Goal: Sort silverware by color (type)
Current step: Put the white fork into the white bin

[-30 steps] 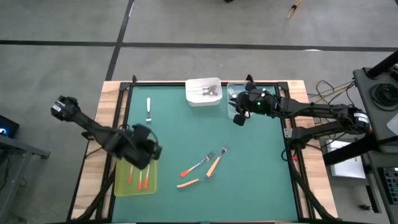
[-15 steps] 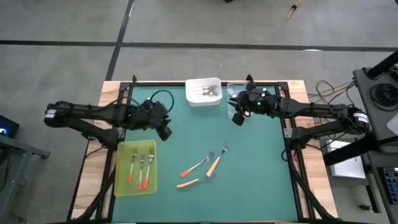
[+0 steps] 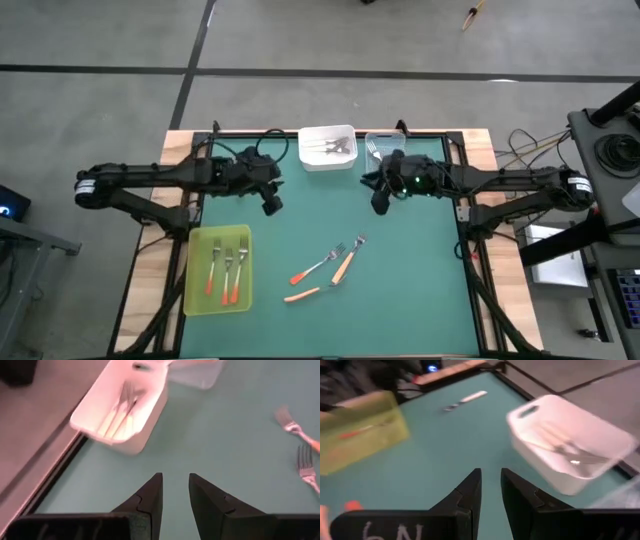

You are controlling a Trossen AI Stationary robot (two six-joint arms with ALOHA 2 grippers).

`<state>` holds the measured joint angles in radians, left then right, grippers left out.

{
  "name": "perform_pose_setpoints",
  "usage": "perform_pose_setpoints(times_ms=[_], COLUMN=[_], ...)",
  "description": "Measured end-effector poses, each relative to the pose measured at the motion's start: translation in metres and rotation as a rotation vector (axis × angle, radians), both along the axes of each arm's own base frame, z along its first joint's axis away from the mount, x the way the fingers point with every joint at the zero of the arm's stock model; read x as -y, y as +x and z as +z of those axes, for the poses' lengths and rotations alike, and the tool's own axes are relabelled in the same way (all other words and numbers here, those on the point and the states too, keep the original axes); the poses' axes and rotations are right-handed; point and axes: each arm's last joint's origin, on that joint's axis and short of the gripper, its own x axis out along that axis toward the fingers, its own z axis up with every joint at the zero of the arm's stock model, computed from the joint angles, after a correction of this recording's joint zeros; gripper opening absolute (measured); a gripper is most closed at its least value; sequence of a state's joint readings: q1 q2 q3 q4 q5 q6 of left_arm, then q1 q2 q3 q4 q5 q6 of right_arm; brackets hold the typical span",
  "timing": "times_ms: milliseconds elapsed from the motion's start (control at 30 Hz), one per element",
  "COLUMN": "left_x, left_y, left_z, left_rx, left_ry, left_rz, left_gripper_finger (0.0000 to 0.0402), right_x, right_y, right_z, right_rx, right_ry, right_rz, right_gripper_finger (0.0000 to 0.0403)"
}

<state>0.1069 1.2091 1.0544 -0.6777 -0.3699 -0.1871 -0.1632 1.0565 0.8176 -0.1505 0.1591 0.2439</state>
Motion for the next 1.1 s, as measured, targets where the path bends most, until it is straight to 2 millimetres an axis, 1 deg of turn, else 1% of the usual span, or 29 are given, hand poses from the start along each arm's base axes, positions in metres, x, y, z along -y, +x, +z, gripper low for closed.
perform_pose_setpoints(times_ms=[100, 200, 333, 433, 567, 733, 800, 867, 1000, 1100], left_x=[0.002, 0.005, 0.01, 0.011, 0.012, 0.015, 0.015, 0.014, 0.01, 0.008], left_y=[0.005, 0.006, -0.001, -0.011, -0.029, -0.05, -0.057, -0.063, -0.071, -0.074], left_z=[-0.005, -0.015, -0.026, -0.028, -0.022, -0.015, -0.017, -0.016, -0.02, -0.025], left_rx=[0.078, 0.171, 0.296, 0.389, 0.494, 0.669, 0.708, 0.748, 0.729, 0.69], left_ry=[-0.02, -0.072, -0.102, -0.066, -0.013, 0.061, 0.085, 0.103, 0.084, 0.055], left_rz=[-0.078, -0.203, -0.319, -0.348, -0.367, -0.385, -0.384, -0.334, -0.151, -0.066], left_gripper_finger=[0.0077, 0.0077, 0.0077, 0.0077, 0.0077, 0.0077, 0.0077, 0.0077, 0.0077, 0.0077], right_x=[-0.018, -0.037, -0.055, -0.061, -0.062, -0.063, -0.064, -0.064, -0.065, -0.065], right_y=[0.004, 0.008, 0.015, 0.022, 0.033, 0.048, 0.054, 0.06, 0.071, 0.078], right_z=[0.003, 0.006, 0.007, 0.01, 0.017, 0.018, 0.02, 0.019, 0.017, 0.015], right_rx=[0.021, 0.027, 0.023, 0.023, 0.021, -0.08, -0.107, -0.164, -0.282, -0.372], right_ry=[0.028, 0.008, -0.001, 0.001, 0.014, -0.006, -0.008, -0.003, 0.022, 0.025], right_rz=[0.026, 0.065, 0.117, 0.133, 0.129, 0.138, 0.139, 0.135, 0.114, 0.108], right_gripper_finger=[0.0063, 0.0063, 0.0063, 0.0063, 0.0063, 0.0063, 0.0063, 0.0063, 0.0063, 0.0063])
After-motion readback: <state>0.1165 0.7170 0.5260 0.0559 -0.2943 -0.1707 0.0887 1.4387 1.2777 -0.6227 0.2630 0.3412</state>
